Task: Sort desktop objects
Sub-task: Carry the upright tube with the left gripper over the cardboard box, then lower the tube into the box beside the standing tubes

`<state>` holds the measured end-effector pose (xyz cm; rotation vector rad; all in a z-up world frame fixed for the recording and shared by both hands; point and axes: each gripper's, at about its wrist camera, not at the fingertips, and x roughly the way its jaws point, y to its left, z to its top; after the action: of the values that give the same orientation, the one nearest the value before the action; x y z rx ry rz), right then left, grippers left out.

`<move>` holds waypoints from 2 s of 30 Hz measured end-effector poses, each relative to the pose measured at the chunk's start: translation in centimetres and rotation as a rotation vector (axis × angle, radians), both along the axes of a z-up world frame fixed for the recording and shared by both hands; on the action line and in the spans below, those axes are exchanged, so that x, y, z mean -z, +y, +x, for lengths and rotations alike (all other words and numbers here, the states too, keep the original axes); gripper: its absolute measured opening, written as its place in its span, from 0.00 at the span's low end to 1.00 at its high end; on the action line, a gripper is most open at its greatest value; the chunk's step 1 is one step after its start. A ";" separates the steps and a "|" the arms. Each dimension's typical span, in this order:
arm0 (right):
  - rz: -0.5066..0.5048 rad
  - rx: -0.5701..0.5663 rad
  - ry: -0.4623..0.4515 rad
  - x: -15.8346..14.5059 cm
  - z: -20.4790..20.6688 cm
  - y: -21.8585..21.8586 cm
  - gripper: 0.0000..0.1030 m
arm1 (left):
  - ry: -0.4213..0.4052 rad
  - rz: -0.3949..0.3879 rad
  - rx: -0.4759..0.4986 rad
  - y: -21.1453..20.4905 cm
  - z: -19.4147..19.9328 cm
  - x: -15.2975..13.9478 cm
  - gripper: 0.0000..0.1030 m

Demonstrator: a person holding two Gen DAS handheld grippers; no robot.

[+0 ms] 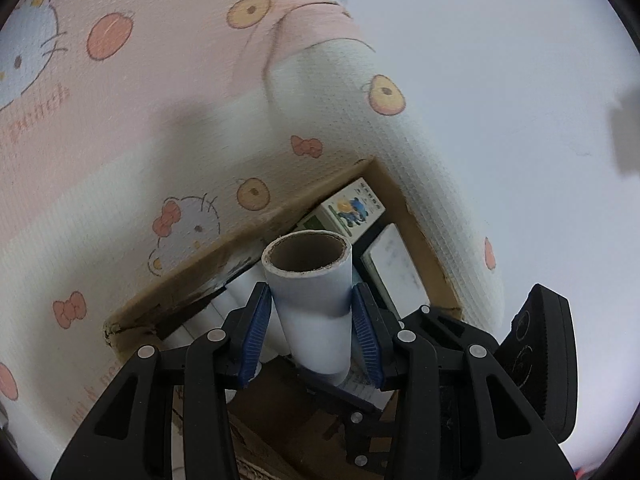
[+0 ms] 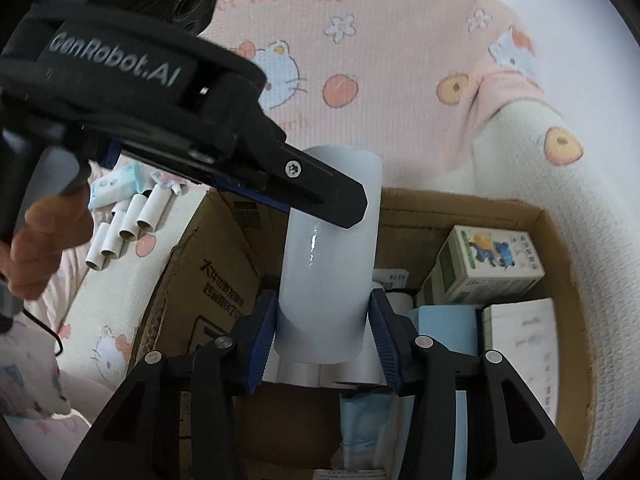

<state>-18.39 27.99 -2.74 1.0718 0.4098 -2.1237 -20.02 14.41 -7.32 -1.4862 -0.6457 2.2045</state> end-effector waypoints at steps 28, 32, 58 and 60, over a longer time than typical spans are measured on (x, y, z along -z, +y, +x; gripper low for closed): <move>0.016 0.110 -0.243 2.6 -2.8 2.3 0.42 | -0.285 0.037 -0.113 2.3 -0.5 6.3 0.43; 0.018 0.121 -0.310 3.4 -3.2 2.6 0.42 | -0.350 0.019 -0.137 2.6 -0.8 7.3 0.43; 0.123 0.030 -0.477 4.8 -3.9 1.8 0.42 | -0.410 -0.266 -0.202 3.4 -0.9 8.2 0.39; 0.126 0.038 -0.482 5.0 -3.8 1.7 0.42 | -0.409 -0.301 -0.190 3.6 -0.9 8.2 0.39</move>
<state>-22.14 29.69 -7.76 1.6216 0.2919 -1.8060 -20.89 18.03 -15.57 -2.1446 -0.6181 2.2267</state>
